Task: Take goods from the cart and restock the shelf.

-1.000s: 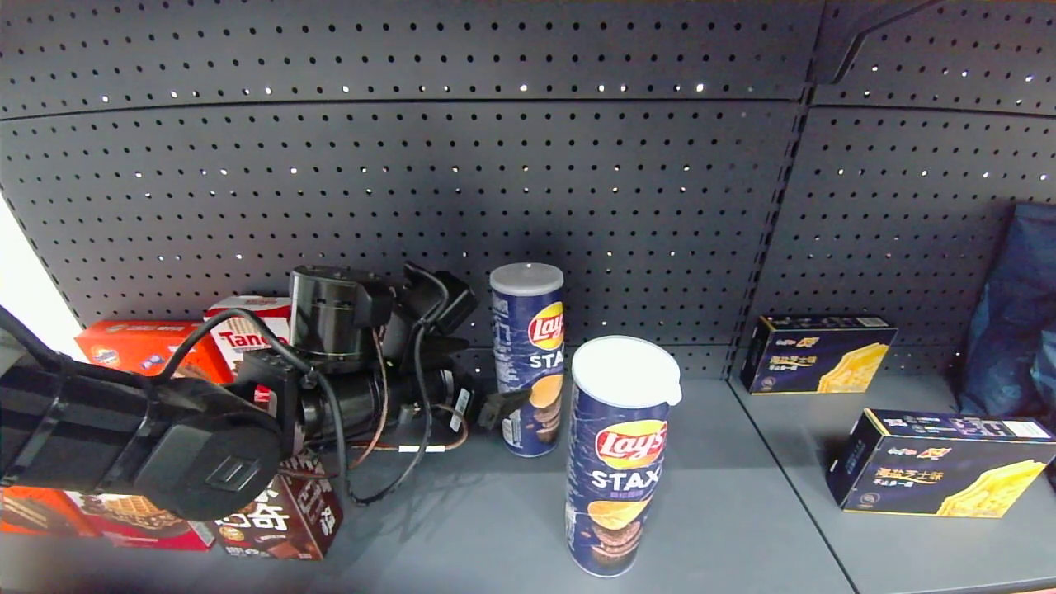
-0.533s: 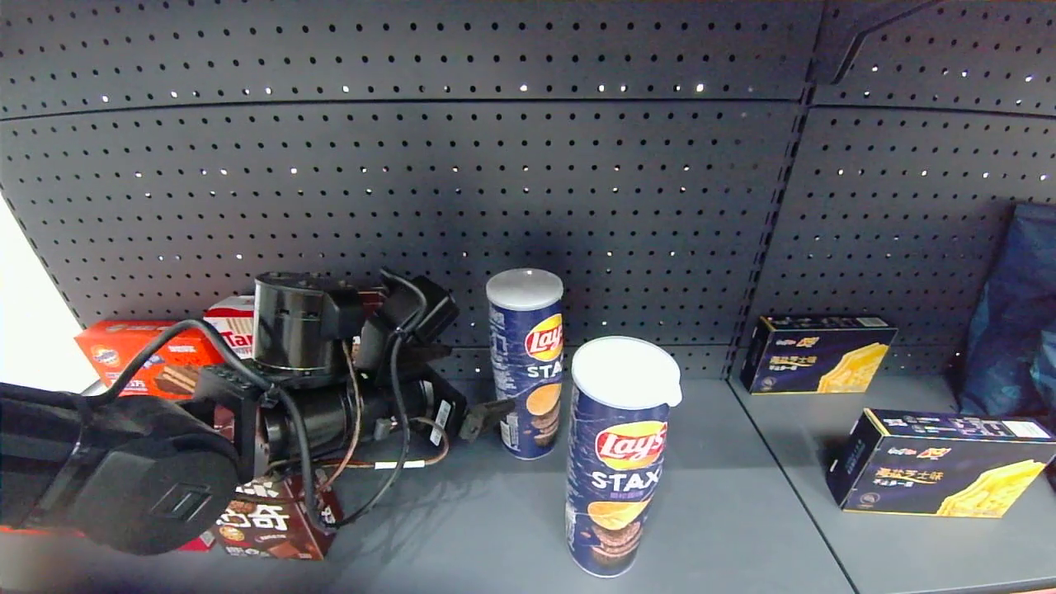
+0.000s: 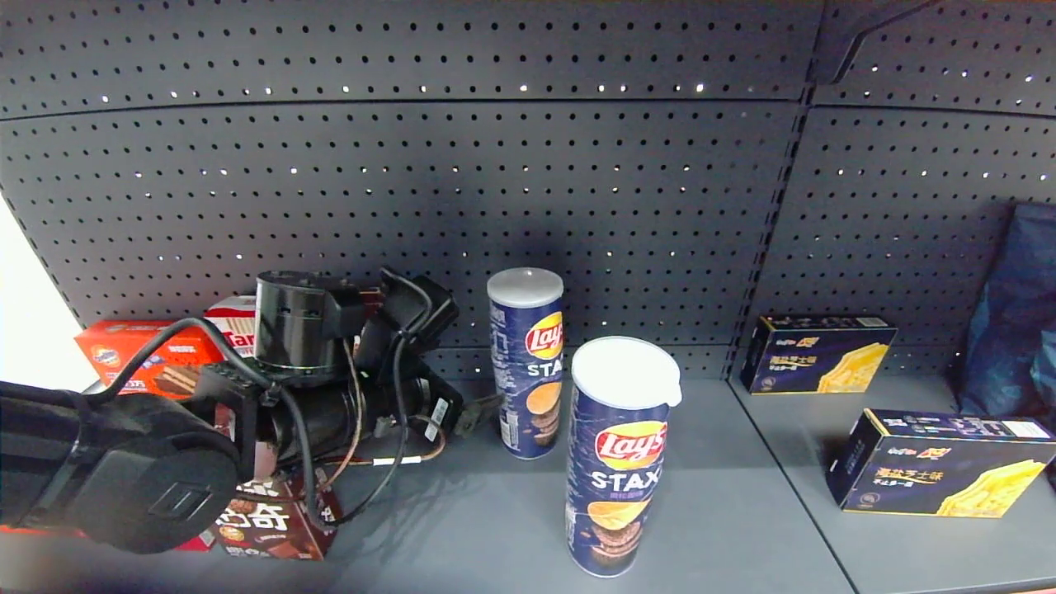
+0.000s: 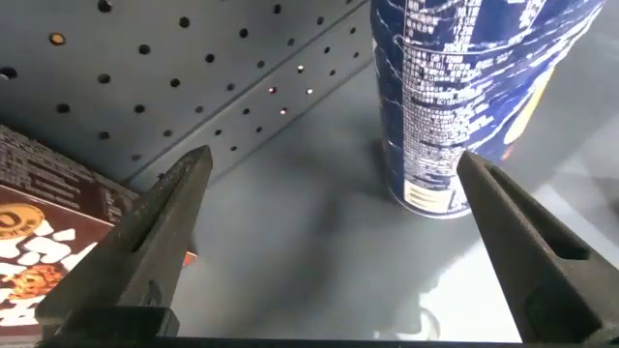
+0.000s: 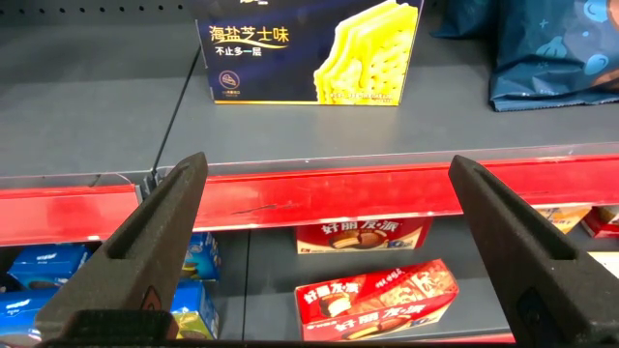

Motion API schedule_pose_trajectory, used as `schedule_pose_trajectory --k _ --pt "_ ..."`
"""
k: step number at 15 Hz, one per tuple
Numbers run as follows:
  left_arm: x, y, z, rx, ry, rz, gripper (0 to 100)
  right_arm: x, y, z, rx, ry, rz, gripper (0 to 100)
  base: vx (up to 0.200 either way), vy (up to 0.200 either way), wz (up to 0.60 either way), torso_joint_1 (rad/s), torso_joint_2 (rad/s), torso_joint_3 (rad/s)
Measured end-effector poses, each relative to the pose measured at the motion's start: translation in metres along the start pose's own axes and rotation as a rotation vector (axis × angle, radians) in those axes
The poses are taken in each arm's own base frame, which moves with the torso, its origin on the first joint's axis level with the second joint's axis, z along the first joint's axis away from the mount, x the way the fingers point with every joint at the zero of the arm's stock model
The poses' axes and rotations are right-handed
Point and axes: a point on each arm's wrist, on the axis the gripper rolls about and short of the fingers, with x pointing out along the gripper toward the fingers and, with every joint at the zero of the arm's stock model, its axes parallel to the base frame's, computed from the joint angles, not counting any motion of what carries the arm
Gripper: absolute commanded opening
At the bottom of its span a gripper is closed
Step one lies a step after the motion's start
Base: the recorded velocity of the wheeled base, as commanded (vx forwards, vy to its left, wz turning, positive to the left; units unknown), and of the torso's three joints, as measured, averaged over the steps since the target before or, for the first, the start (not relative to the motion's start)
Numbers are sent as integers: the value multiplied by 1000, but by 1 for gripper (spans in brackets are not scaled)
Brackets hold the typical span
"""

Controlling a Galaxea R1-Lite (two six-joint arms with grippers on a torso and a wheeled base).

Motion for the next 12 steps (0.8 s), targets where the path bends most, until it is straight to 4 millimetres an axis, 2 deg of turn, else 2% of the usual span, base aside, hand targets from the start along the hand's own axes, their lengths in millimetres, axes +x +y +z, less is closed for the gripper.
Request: schedule_pose_trajectory --k 6,12 --pt "14 5 8 31 -2 68 100 0 0 0 0 0 0 100 0 0 0 0 0 0" --pt "21 7 7 34 11 92 100 0 0 0 0 0 0 100 0 0 0 0 0 0"
